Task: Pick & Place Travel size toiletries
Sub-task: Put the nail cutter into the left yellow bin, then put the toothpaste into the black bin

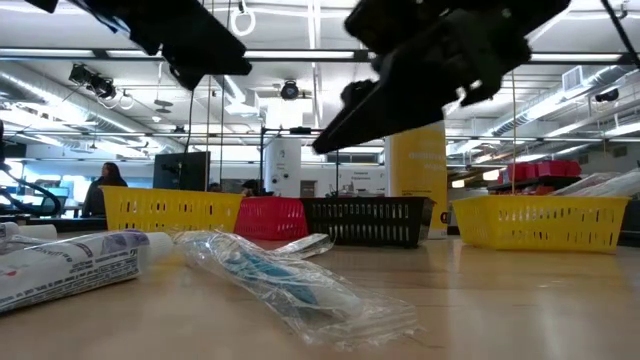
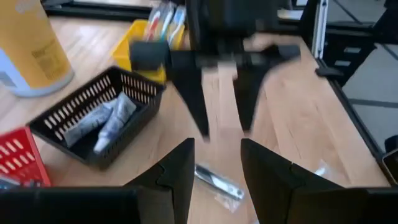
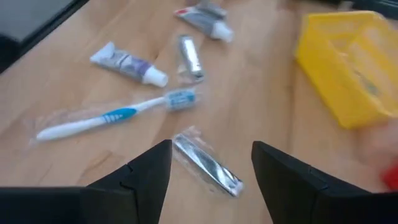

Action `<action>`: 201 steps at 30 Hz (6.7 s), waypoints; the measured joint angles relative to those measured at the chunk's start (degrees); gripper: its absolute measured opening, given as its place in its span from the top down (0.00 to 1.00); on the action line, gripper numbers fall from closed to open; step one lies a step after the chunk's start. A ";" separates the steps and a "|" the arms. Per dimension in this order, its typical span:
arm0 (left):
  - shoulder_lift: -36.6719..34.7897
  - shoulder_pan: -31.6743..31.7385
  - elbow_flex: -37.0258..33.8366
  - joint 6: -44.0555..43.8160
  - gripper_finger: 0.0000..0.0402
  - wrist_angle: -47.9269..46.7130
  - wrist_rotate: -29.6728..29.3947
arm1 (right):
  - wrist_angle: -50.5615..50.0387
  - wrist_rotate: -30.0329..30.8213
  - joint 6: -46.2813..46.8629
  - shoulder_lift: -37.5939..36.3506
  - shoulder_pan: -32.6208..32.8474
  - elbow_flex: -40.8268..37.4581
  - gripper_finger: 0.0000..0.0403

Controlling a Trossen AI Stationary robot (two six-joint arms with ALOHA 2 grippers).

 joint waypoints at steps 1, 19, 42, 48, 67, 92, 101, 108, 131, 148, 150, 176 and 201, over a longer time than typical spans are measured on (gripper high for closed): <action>-0.51 0.02 0.08 0.26 0.65 -0.09 -0.02 | 0.45 -0.21 -0.85 1.35 -0.20 0.82 0.42; -1.32 0.04 0.45 -3.98 0.62 -4.72 -0.94 | 0.83 -4.67 -5.50 13.05 -4.28 3.89 0.43; -1.32 0.04 0.45 -3.61 0.62 -4.80 -0.09 | -3.33 -7.63 -5.95 11.95 -4.02 3.75 0.83; -1.32 0.04 0.45 -3.67 0.62 -4.74 -0.09 | -2.92 -6.76 -3.44 7.57 -4.04 3.78 0.83; 4.60 3.91 0.48 -0.30 0.42 -3.50 3.70 | -3.70 3.05 0.19 0.50 -4.13 3.84 0.83; 12.62 8.77 0.40 5.46 0.70 6.42 5.00 | -0.02 3.16 4.23 0.50 -5.71 3.84 0.82; 12.60 9.14 0.40 4.79 0.86 5.80 4.59 | -0.19 3.40 4.21 0.50 -6.58 3.87 0.69; 9.99 9.03 0.43 -0.35 0.82 -3.76 0.31 | -4.87 9.70 5.18 0.48 -6.62 3.87 0.53; -5.23 9.39 -5.57 -33.35 0.85 -39.49 -10.21 | -5.11 10.43 9.55 0.48 -6.58 3.89 0.39; 2.15 14.30 -8.10 -32.52 0.77 -33.59 -6.08 | -4.80 10.44 9.76 0.48 -6.58 3.89 0.39; 2.15 14.52 -8.08 -32.50 0.75 -33.43 -6.09 | -4.82 10.44 9.75 0.48 -6.58 3.89 0.38; 2.15 2.30 14.22 -35.64 0.62 -53.80 0.94 | -4.82 10.37 12.61 0.48 -6.34 3.89 0.37; 2.31 -20.10 2.83 -69.09 0.64 -39.85 0.80 | -4.85 9.87 15.19 0.48 -4.11 3.89 0.38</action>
